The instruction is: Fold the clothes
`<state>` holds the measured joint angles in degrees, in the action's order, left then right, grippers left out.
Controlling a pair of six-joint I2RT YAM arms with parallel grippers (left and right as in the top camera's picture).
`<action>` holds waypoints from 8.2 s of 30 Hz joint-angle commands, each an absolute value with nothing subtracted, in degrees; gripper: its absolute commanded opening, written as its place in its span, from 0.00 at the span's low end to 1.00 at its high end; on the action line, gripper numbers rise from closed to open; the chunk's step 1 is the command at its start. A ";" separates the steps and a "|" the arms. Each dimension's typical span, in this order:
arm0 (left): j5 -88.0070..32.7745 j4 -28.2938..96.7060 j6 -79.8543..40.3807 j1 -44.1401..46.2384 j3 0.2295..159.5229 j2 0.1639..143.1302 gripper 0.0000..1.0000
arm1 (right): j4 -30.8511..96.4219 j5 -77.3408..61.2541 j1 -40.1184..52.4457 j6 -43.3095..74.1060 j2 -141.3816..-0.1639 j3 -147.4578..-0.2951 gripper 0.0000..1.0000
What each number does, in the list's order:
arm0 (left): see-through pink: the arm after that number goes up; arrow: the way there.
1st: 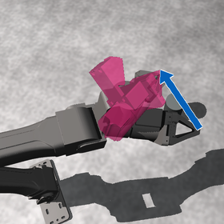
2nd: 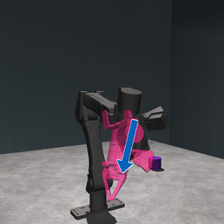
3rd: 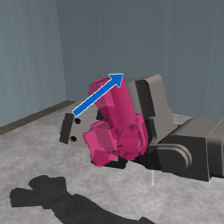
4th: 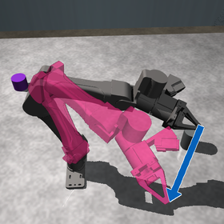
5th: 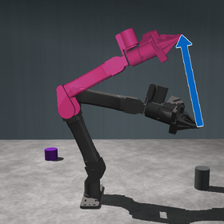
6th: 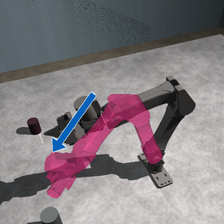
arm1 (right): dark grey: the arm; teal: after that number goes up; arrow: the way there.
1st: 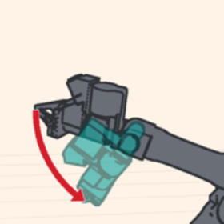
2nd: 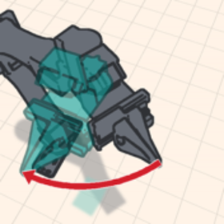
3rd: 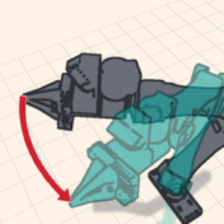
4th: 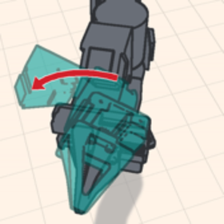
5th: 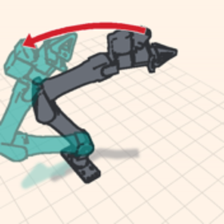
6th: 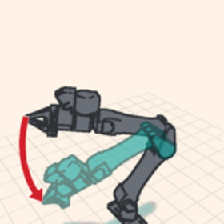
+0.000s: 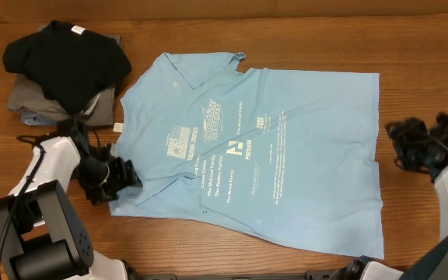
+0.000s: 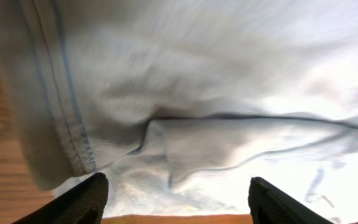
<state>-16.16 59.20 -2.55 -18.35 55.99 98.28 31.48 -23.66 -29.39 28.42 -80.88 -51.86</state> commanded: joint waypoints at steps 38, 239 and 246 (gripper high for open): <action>-24.03 66.50 6.46 -15.90 76.66 80.99 1.00 | -16.71 -10.02 -19.75 36.53 -123.87 -64.66 0.07; -7.31 53.76 -3.44 -3.14 51.75 91.42 0.84 | 57.87 -27.94 -35.70 15.81 -81.54 -50.11 0.04; -8.56 43.68 -2.48 -1.80 51.70 91.57 0.83 | 57.23 -27.94 -35.70 15.84 -81.54 -50.11 0.04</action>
